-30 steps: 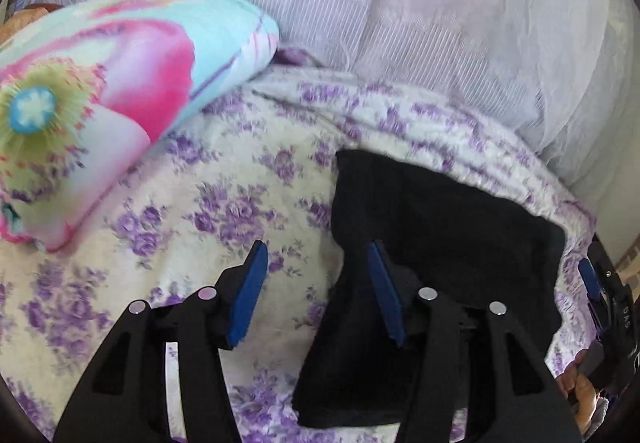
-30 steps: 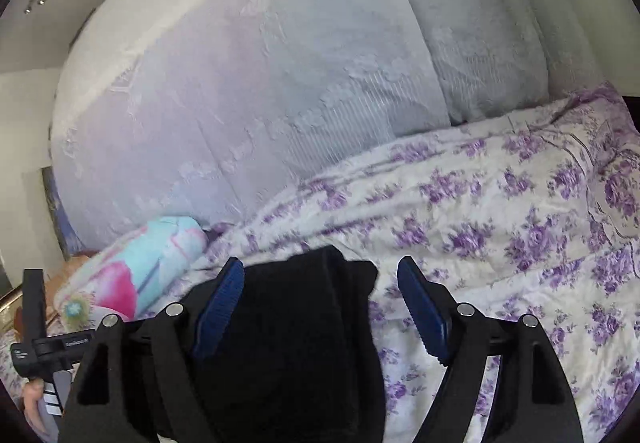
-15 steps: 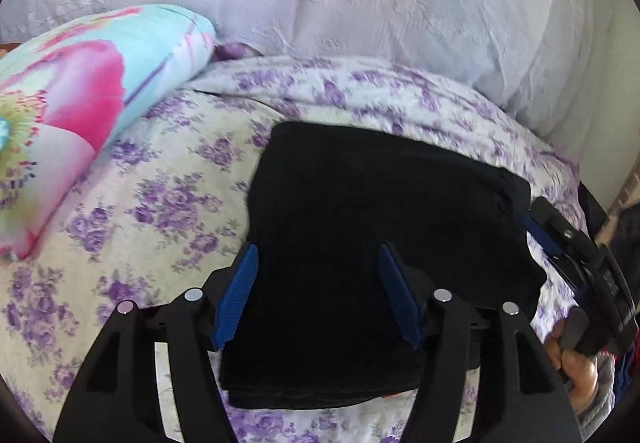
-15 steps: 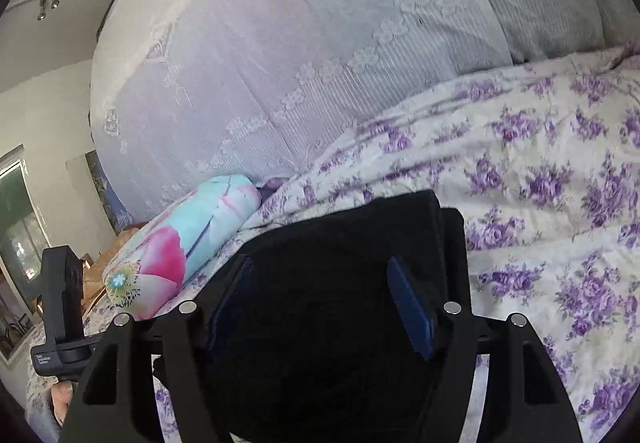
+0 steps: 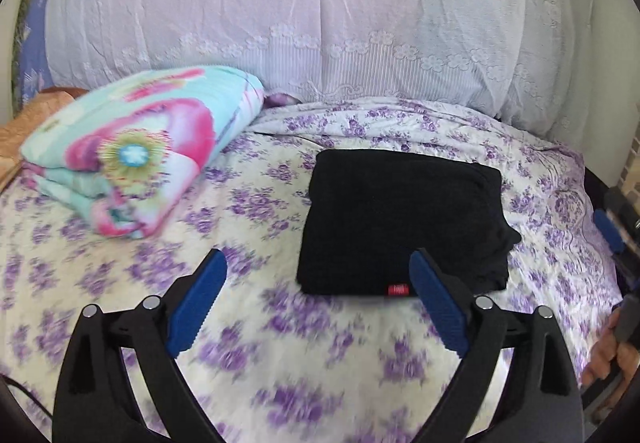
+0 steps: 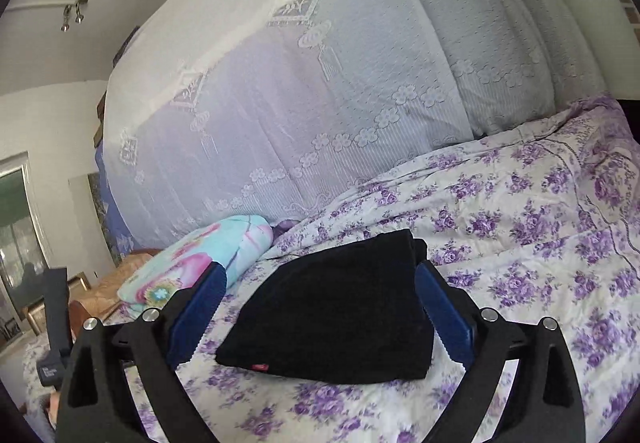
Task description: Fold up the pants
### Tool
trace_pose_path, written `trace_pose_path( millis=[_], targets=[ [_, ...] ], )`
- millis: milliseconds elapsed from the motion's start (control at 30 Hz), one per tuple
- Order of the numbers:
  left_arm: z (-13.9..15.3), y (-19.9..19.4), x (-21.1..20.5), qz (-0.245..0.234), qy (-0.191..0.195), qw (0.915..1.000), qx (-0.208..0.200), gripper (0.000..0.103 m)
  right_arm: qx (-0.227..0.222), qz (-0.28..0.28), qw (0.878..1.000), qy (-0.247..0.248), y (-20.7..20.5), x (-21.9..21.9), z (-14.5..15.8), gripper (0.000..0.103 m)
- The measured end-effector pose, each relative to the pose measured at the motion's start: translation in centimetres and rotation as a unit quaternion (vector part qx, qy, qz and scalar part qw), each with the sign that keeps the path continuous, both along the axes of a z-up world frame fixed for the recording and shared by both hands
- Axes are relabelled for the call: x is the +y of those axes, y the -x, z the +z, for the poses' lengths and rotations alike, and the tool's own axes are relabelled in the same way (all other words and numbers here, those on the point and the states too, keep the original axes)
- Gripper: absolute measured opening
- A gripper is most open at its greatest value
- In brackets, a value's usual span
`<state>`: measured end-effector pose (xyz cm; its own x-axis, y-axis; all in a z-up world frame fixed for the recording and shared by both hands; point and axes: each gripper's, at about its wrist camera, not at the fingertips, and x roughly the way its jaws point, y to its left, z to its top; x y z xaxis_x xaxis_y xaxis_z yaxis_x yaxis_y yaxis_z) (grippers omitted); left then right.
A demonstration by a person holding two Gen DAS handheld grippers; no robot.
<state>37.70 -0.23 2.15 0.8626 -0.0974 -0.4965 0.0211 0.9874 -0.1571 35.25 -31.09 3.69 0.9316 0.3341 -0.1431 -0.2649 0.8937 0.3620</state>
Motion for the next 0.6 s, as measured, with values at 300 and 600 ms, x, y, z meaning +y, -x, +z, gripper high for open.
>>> trace_pose_path(
  millis=[300,600],
  targets=[
    [2.0,15.6,2.6,0.020,-0.003,0.9992,-0.035,0.095,-0.064,0.004,0.998,-0.022,18.4,-2.4,4.7,0.099],
    [6.3,31.8,5.8,0.033,-0.014,0.9943,-0.100,0.098,-0.116,-0.077,0.990,0.008,40.4,-8.6,8.7,0.099]
  ],
)
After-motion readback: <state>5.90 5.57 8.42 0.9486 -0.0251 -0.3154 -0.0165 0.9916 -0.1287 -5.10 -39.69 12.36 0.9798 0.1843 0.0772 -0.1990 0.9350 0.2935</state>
